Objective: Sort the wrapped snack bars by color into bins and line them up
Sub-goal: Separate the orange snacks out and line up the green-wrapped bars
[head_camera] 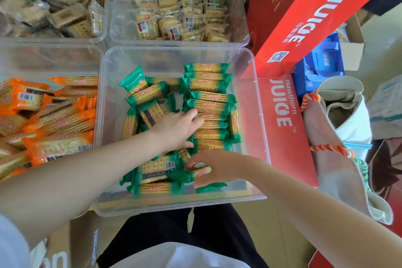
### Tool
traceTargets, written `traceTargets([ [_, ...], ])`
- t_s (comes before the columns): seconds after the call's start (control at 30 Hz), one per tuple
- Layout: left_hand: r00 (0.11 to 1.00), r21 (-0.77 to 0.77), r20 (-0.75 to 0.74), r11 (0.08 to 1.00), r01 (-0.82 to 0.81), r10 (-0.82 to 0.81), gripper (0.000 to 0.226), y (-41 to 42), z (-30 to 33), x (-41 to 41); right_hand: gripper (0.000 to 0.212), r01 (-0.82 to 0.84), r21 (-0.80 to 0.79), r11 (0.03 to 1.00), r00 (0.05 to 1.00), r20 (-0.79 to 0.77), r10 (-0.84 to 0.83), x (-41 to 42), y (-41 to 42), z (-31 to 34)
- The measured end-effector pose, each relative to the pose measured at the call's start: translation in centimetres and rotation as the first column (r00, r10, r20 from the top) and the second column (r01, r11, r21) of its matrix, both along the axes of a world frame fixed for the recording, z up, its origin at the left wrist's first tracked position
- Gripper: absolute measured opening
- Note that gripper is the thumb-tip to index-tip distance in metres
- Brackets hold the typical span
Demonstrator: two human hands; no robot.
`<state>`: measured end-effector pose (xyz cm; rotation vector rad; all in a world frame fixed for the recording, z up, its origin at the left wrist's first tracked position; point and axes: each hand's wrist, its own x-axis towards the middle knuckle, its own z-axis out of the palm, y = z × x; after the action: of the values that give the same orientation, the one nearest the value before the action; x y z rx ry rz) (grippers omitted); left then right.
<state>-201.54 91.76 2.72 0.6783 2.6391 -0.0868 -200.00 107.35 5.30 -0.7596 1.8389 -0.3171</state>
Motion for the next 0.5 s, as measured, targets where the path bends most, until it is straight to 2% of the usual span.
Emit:
traceTargets([
  [0.1, 0.999, 0.027, 0.031, 1.0, 0.005, -0.005, 0.056, -0.3, 0.1, -0.2, 0.055, 0.008, -0.016, 1.0, 1.0, 0.029, -0.007, -0.2, -0.1, -0.2],
  [0.23, 0.998, 0.092, 0.067, 0.996, -0.009, 0.003, 0.046, -0.8, 0.5, -0.5, 0.055, 0.003, 0.077, 0.997, 0.998, 0.064, -0.008, -0.9, 0.6, 0.5],
  [0.3, 0.996, 0.161, 0.09, 0.986, -0.04, 0.025, 0.039, -1.0, 0.9, -0.4, 0.061, 0.033, 0.096, 0.995, 0.999, 0.034, -0.037, -1.0, 1.1, 1.1],
  [0.4, 0.984, 0.345, 0.151, 0.929, -0.137, 0.089, 0.029, -1.5, 1.5, 0.1, 0.073, 0.116, 0.038, 0.992, 0.977, -0.186, -0.107, -1.3, 1.5, 2.3],
  [0.5, 0.885, 0.518, 0.391, 0.734, -0.439, 0.253, 0.028, -1.7, 2.2, 0.7, 0.075, 0.133, -0.031, 0.991, 0.857, -0.498, -0.131, -1.2, 1.5, 3.2],
])
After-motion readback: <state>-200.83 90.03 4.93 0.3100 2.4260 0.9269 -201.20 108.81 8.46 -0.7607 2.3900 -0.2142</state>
